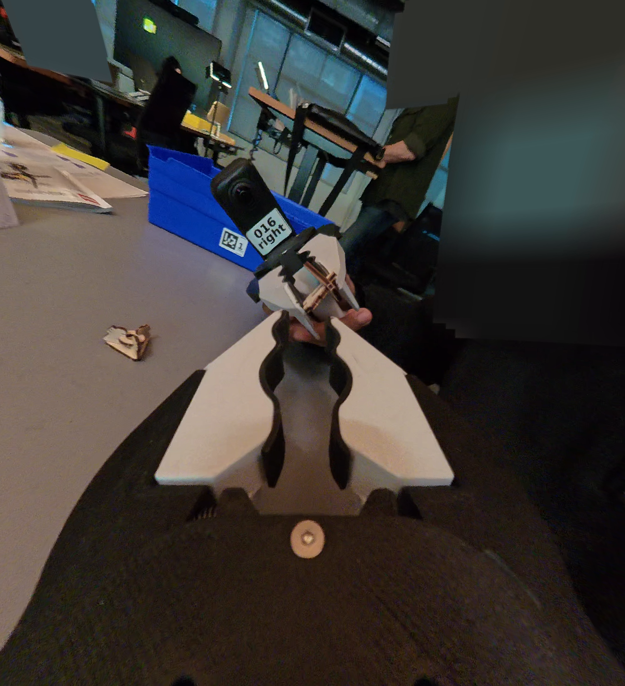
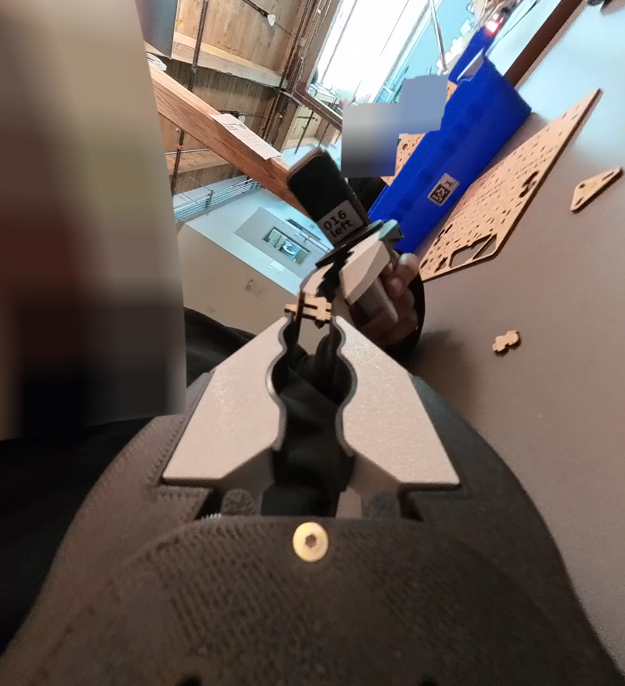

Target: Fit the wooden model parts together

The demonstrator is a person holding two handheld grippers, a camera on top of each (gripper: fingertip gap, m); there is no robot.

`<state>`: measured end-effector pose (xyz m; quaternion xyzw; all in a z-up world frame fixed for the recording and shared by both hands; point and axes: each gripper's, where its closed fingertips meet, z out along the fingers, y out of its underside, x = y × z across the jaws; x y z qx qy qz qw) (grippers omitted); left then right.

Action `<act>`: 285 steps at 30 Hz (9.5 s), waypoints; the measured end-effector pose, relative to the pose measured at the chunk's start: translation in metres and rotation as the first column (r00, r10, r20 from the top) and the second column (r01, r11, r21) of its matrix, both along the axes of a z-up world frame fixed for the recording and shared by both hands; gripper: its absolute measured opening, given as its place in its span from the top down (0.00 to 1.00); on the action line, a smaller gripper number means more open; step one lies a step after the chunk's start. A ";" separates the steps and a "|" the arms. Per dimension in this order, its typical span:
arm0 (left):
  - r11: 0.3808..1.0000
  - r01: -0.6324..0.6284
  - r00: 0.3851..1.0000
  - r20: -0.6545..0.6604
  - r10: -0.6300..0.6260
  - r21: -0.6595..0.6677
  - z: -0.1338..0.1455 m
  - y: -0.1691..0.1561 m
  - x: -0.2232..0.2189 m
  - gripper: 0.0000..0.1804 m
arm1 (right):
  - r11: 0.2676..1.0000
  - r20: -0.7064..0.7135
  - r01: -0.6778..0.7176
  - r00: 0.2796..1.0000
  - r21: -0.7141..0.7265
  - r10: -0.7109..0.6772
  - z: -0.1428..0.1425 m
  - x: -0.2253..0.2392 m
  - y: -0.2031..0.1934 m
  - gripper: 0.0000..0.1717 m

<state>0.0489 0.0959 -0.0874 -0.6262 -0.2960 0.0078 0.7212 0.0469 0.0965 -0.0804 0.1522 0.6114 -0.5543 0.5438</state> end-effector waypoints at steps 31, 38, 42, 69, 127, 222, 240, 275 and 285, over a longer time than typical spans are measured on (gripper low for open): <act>0.984 -0.098 0.995 -0.044 0.092 -0.149 -0.014 -0.004 -0.007 1.00 | 0.930 -0.757 0.325 0.561 -0.171 -0.336 -0.016 -0.011 -0.011 0.73; 0.989 0.009 1.000 -0.021 -0.012 -0.146 -0.016 0.008 0.005 1.00 | 0.953 -0.705 0.263 0.647 -0.151 -0.291 -0.016 -0.001 -0.011 0.77; 0.993 0.035 0.999 -0.001 -0.036 -0.111 -0.013 0.007 0.007 1.00 | 0.970 -0.705 0.206 0.669 -0.127 -0.234 -0.020 0.008 -0.010 0.81; 0.976 0.016 0.984 0.172 -0.054 0.217 0.002 -0.022 -0.006 1.00 | 0.892 -0.564 0.431 0.706 -0.140 -0.429 -0.004 -0.050 0.000 0.83; 0.973 -0.194 0.978 0.059 0.202 -0.124 -0.022 -0.020 -0.028 1.00 | 0.842 -0.706 0.511 0.533 -0.171 -0.467 -0.018 -0.067 -0.003 0.82; 0.546 -0.826 0.561 -0.282 0.778 -0.138 0.060 -0.241 0.006 1.00 | 0.836 -0.875 0.548 0.418 0.029 -0.243 -0.058 -0.069 -0.005 0.88; 0.535 -0.815 0.575 -0.195 0.794 -0.223 0.073 -0.278 0.038 1.00 | 0.800 -0.955 0.594 0.181 -0.084 -0.235 -0.058 -0.076 -0.012 0.89; 0.843 0.400 0.812 0.566 -0.144 -0.359 -0.092 -0.038 0.070 0.94 | 0.827 -0.656 0.545 0.576 -0.136 -0.488 0.007 -0.017 -0.091 0.82; 0.796 -0.189 0.823 0.349 0.448 -0.576 -0.041 -0.202 0.051 0.81 | 0.842 -0.744 0.521 0.506 -0.140 -0.437 -0.002 -0.008 -0.100 0.82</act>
